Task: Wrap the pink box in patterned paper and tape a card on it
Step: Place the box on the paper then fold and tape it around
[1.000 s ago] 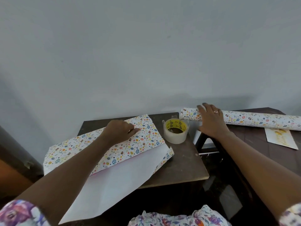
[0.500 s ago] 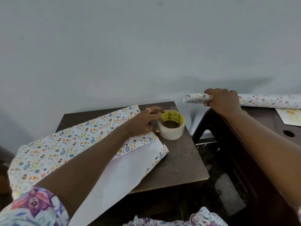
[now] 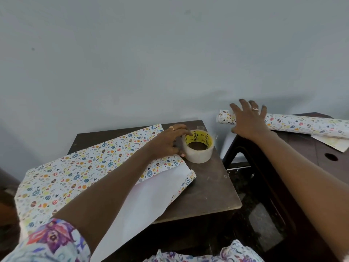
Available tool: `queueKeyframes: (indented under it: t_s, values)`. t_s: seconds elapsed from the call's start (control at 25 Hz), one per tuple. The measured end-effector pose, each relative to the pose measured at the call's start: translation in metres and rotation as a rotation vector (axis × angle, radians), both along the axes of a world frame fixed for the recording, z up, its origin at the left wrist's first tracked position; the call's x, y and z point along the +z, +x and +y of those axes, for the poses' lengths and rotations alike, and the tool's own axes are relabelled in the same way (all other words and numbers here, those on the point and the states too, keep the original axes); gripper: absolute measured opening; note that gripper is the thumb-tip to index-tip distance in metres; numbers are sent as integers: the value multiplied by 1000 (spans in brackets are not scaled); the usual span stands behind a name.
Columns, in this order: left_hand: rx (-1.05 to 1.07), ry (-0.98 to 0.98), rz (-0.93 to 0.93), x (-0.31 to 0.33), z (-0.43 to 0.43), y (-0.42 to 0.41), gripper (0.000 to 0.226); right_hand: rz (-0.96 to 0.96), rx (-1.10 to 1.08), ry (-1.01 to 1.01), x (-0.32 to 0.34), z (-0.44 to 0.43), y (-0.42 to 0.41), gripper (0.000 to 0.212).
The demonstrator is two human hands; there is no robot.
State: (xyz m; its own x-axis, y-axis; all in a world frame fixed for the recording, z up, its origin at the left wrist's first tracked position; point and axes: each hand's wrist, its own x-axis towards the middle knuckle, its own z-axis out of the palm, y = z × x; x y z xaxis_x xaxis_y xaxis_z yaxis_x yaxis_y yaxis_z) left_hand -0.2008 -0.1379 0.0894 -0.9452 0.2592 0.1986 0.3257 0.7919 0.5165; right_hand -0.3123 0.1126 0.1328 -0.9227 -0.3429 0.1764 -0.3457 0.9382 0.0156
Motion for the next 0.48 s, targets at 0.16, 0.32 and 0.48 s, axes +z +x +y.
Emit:
queueKeyframes:
  t_s: [0.16, 0.32, 0.48]
  values:
    - [-6, 35, 93, 0, -3, -1, 41, -4, 246, -541, 23, -45, 44, 25]
    - [-52, 36, 191, 0, -2, 2, 41, -267, 312, -320, 28, -83, 92, 37]
    - [35, 23, 162, 3, -1, 4, 49, -193, 323, -142, 10, -84, 95, 21]
